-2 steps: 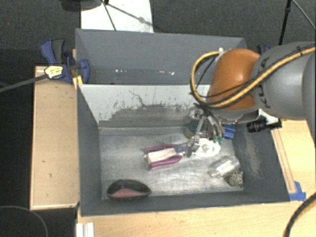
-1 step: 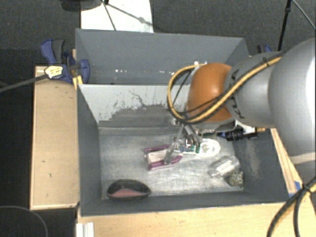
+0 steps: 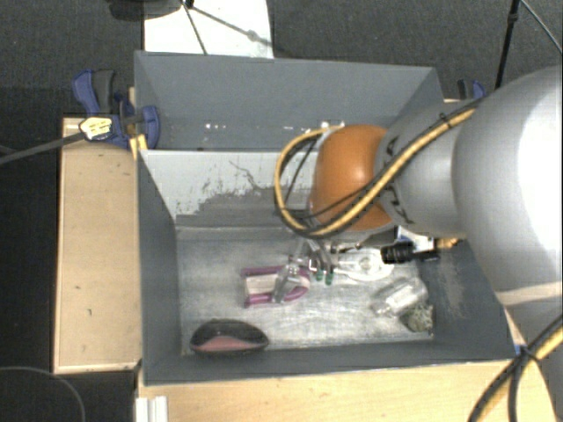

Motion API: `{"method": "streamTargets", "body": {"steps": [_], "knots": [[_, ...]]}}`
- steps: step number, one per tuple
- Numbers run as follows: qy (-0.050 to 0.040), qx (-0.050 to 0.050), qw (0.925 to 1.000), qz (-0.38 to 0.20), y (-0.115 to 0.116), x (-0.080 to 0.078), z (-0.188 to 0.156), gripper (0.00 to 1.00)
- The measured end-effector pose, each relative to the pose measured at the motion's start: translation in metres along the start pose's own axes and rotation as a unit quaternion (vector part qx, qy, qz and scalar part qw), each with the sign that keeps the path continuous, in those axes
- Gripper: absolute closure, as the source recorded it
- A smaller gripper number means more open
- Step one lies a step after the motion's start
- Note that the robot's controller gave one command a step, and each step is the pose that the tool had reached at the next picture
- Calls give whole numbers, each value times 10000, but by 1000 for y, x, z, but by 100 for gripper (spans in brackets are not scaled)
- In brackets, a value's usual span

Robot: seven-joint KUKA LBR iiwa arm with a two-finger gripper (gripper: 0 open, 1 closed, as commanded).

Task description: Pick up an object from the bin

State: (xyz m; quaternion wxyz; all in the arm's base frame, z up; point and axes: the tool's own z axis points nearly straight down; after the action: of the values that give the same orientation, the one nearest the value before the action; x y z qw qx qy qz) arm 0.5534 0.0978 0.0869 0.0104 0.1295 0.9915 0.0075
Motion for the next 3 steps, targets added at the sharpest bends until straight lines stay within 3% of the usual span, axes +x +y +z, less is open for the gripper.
{"method": "streamTargets", "body": {"steps": [1,2,3], "knots": [[-76,34,9999,69,12,15,0,0],[82,59,9999,62,13,21,0,100],[49,59,10000,-38,30,22,-84,100]]}}
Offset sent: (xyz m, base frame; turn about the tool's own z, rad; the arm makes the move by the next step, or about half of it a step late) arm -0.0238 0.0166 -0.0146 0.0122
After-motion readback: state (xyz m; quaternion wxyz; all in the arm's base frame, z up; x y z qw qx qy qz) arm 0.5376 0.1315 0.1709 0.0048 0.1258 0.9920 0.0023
